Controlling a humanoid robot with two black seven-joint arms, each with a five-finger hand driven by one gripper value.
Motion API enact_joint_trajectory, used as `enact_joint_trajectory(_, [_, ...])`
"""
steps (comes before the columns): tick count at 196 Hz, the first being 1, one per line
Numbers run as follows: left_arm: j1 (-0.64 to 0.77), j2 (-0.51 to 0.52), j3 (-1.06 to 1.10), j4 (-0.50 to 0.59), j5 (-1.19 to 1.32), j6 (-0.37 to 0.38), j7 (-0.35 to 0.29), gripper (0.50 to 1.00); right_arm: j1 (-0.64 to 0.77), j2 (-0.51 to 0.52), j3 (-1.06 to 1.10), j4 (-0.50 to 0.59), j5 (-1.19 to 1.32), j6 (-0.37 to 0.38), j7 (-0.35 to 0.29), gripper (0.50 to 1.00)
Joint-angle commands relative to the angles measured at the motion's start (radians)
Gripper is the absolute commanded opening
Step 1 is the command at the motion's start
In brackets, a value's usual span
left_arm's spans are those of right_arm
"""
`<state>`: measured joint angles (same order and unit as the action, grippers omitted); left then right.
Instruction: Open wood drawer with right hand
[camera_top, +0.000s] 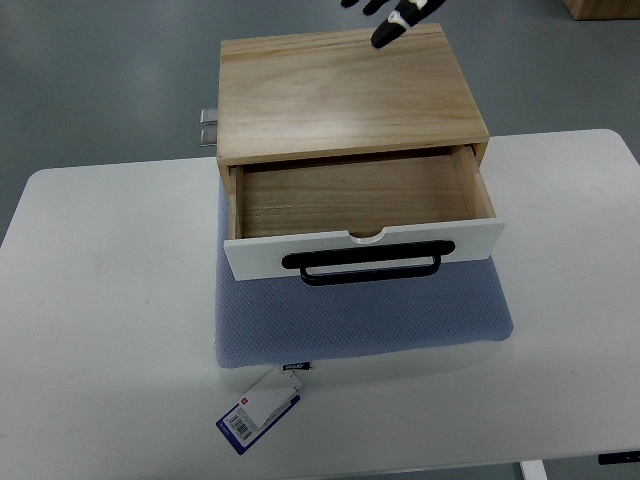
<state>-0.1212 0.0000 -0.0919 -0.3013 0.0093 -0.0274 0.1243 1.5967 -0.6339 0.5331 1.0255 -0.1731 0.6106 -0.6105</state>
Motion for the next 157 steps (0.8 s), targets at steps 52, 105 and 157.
enact_joint_trajectory(52, [0.000, 0.000, -0.002, 0.002, 0.000, 0.001, 0.000, 1.000, -0.317, 0.054, 0.223, -0.482, 0.015, -0.084, 0.494, 0.944])
enact_joint_trajectory(105, [0.000, 0.000, -0.002, -0.010, 0.001, 0.006, 0.002, 1.000, -0.643, 0.177, 0.386, -0.512, 0.250, -0.118, 0.804, 0.944])
enact_joint_trajectory(157, [0.000, 0.000, 0.001, -0.004, 0.000, 0.009, 0.002, 1.000, -0.781, 0.342, 0.542, -0.558, 0.374, -0.143, 0.805, 0.944])
